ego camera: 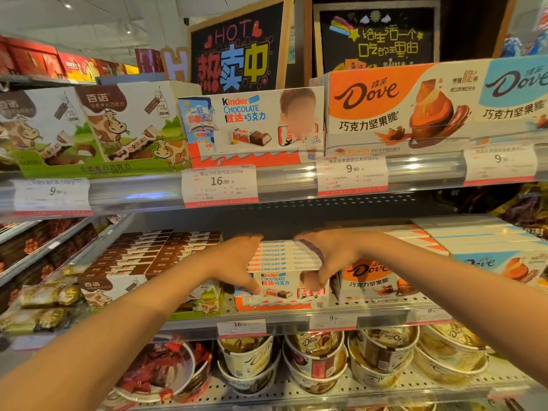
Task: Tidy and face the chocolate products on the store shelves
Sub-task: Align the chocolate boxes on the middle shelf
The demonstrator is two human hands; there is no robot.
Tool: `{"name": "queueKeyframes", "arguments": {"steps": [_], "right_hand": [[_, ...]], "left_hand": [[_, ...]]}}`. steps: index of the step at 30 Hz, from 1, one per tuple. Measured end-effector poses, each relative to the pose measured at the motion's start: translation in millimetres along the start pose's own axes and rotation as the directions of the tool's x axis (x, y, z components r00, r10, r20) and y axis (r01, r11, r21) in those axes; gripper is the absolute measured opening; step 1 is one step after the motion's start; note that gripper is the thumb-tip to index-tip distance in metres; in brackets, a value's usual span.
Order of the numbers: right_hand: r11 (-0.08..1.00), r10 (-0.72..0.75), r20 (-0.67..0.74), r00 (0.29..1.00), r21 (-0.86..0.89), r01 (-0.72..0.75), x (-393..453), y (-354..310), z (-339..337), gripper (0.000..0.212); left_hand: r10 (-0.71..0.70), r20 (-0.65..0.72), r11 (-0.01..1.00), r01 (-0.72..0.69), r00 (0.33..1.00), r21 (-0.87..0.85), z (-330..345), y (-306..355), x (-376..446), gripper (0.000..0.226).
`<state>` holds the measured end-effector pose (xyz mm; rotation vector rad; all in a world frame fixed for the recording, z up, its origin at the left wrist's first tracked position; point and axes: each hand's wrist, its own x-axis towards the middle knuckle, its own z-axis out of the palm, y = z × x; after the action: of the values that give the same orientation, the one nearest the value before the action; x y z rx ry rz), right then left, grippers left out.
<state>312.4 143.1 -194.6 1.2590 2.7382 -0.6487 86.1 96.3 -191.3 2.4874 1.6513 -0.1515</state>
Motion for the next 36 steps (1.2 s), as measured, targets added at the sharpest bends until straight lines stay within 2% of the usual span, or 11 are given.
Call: {"name": "queueKeyframes", "arguments": {"steps": [8, 12, 16, 21, 23, 25, 29, 32, 36], "right_hand": [[0.997, -0.063, -0.036, 0.997, -0.034, 0.062, -3.6, -2.3, -0.2, 0.074], [0.998, -0.059, -0.039, 0.997, -0.041, 0.057, -2.8, -0.8, 0.0, 0.082], [0.997, -0.038, -0.006, 0.999, -0.070, 0.038, -0.3, 0.5, 0.0, 0.081], [0.992, 0.004, 0.012, 1.000, -0.124, -0.003, -0.7, -0.9, 1.7, 0.094], [0.991, 0.014, 0.016, 1.000, -0.132, -0.012, -0.8, -1.8, 1.8, 0.092], [0.987, 0.039, 0.019, 0.999, -0.156, -0.035, -0.3, -0.9, 1.4, 0.099], [0.975, 0.058, -0.056, 0.997, -0.212, -0.068, -4.1, -3.2, 1.1, 0.114], [0.984, -0.054, -0.205, 0.977, -0.180, 0.016, -15.5, -20.3, 0.0, 0.100], [0.966, -0.259, -0.418, 0.870, -0.107, 0.236, -22.9, -49.7, 13.9, 0.057]], "left_hand": [[0.009, -0.056, 0.998, -0.005, 0.998, 0.063, 4.2, -2.5, 0.8, 0.104], [-0.007, -0.070, 0.999, 0.010, 0.998, 0.050, 7.1, -5.5, 3.3, 0.095], [0.004, -0.060, 0.999, -0.001, 0.998, 0.048, 5.9, -6.0, 4.6, 0.089], [0.006, -0.052, 0.999, -0.004, 0.999, 0.050, 5.6, -1.7, 1.5, 0.083], [0.011, -0.054, 0.999, -0.008, 0.999, 0.054, 4.4, -0.5, -0.6, 0.085], [0.018, -0.060, 0.998, -0.014, 0.998, 0.061, 2.7, 0.0, -3.1, 0.088], [0.022, -0.139, 0.999, -0.017, 0.990, 0.036, -2.3, 1.0, -18.4, 0.096], [0.033, -0.275, 0.997, -0.051, 0.961, -0.058, -5.6, 0.4, -44.3, 0.081], [-0.034, -0.460, 0.980, -0.061, 0.887, -0.190, 0.9, -5.9, -85.9, 0.052]]}}
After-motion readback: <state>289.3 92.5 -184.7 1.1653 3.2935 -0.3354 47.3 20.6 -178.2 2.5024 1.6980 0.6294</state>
